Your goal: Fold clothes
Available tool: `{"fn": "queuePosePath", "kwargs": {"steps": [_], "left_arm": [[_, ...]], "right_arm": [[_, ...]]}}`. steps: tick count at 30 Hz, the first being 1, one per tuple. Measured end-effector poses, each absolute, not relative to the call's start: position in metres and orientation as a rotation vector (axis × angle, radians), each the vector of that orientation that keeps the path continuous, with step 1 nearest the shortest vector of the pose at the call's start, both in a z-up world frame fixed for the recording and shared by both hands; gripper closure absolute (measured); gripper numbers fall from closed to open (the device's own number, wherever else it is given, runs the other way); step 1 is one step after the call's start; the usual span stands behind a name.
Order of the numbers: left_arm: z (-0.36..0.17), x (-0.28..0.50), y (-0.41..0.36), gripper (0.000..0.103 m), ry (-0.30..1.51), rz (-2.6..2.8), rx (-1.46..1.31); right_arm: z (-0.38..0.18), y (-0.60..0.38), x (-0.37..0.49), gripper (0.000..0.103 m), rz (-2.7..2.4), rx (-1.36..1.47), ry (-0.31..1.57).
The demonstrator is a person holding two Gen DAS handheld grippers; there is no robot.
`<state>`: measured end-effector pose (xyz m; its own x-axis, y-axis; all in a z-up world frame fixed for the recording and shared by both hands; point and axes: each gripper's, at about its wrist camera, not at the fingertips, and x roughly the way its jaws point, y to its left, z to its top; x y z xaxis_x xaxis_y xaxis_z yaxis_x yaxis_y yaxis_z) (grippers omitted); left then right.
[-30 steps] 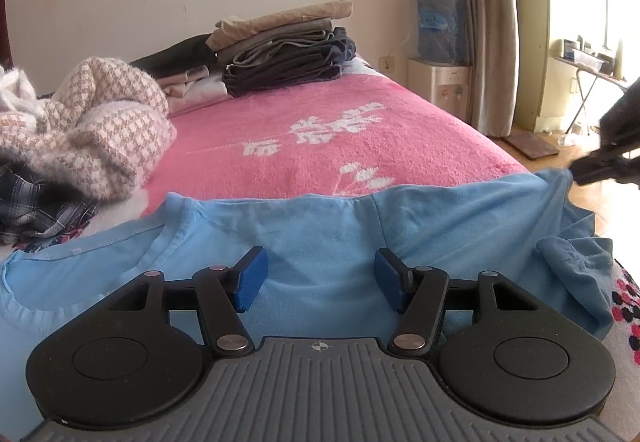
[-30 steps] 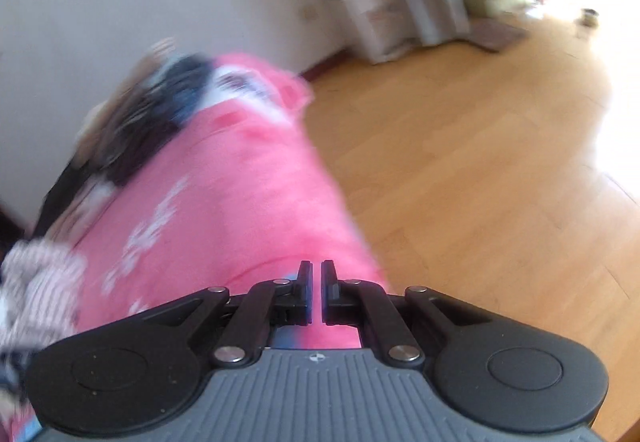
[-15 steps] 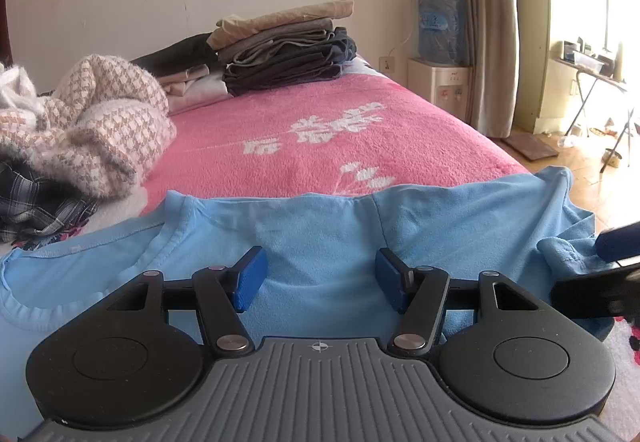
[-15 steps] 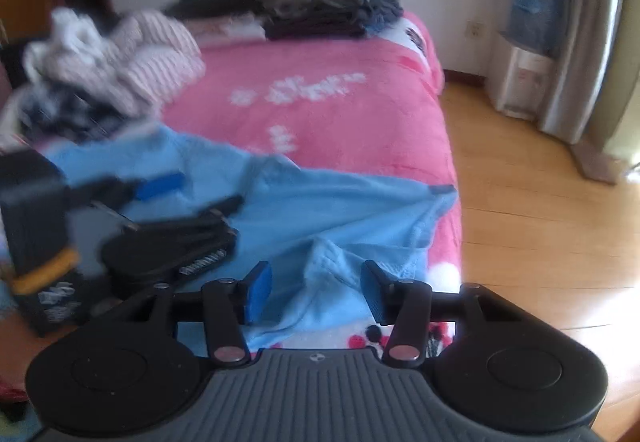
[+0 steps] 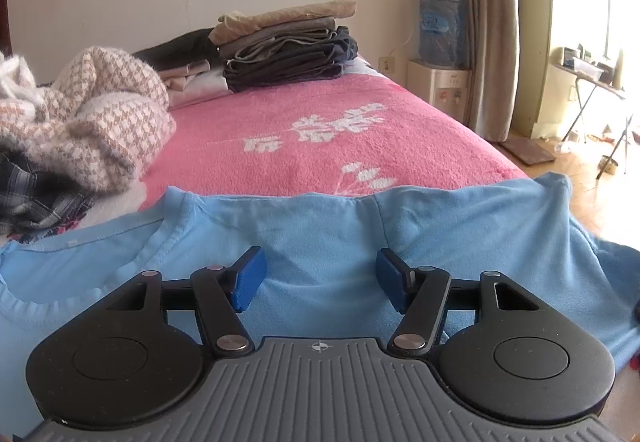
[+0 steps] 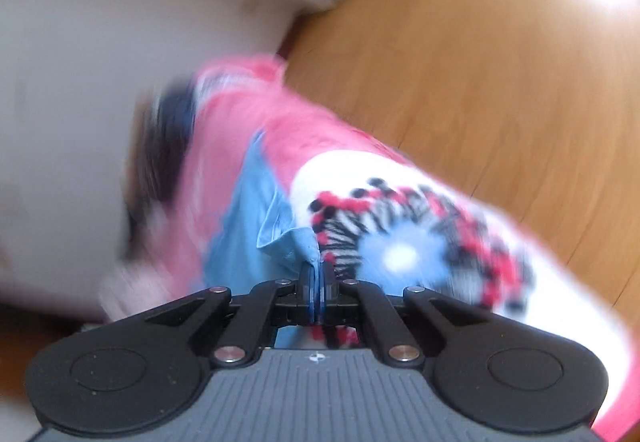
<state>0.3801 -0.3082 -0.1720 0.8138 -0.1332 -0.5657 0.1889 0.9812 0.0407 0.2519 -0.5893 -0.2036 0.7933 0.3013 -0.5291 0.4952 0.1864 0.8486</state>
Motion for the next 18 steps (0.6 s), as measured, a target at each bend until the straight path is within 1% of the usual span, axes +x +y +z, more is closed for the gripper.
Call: {"fn": "queuePosePath", "kwargs": {"steps": [2,4,7,11,13,17,18], "left_arm": [[-0.172,0.38,-0.308,0.04,0.596,-0.172,0.092],[-0.171,0.38,-0.308,0.04,0.596,-0.172,0.09],[-0.159,0.376,-0.303,0.04,0.572,-0.184,0.062],[-0.128,0.378,-0.304,0.04,0.512,-0.327,0.002],[-0.119,0.394,-0.323,0.039,0.564,-0.424,0.034],[-0.124,0.428,-0.367,0.04,0.686,-0.516,0.044],[-0.126,0.432,-0.374,0.04,0.687,-0.534,0.036]], "right_arm": [[-0.225,-0.586,0.23,0.102,-0.212,1.643,0.624],[-0.235,-0.579,0.217,0.102,-0.244,1.748,0.568],[-0.235,-0.572,0.216,0.102,-0.245,1.745,0.543],[-0.233,-0.577,0.221,0.101,-0.216,1.697,0.57],[-0.229,-0.579,0.224,0.101,-0.206,1.636,0.592],[-0.213,-0.579,0.233,0.101,-0.195,1.505,0.629],[-0.21,-0.578,0.235,0.101,-0.192,1.475,0.636]]}}
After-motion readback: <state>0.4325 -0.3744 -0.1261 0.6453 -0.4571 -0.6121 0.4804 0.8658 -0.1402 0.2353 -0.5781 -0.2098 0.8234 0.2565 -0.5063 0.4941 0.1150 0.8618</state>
